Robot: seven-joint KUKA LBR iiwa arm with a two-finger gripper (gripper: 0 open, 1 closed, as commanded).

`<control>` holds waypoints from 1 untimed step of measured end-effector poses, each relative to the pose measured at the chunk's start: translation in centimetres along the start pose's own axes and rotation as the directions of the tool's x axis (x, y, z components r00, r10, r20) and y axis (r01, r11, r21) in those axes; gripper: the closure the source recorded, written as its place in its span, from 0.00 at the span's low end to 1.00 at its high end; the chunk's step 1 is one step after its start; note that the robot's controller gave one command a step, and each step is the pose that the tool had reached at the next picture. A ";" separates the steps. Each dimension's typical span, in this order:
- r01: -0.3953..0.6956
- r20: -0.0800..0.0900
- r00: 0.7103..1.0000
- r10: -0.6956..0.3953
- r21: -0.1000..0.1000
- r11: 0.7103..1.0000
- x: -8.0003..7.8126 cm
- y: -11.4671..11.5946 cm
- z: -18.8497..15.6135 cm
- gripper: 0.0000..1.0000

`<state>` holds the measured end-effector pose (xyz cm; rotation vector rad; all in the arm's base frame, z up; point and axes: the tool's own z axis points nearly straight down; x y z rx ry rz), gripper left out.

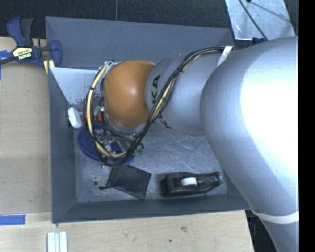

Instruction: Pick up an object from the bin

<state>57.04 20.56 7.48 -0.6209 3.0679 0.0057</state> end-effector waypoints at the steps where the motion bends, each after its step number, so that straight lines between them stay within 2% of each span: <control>1: 0.042 0.000 0.999 -0.042 0.001 0.999 -0.5 1.3 -13.7 1.00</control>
Offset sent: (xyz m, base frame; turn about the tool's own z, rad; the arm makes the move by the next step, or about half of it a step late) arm -0.0041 0.0126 0.1309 -0.0436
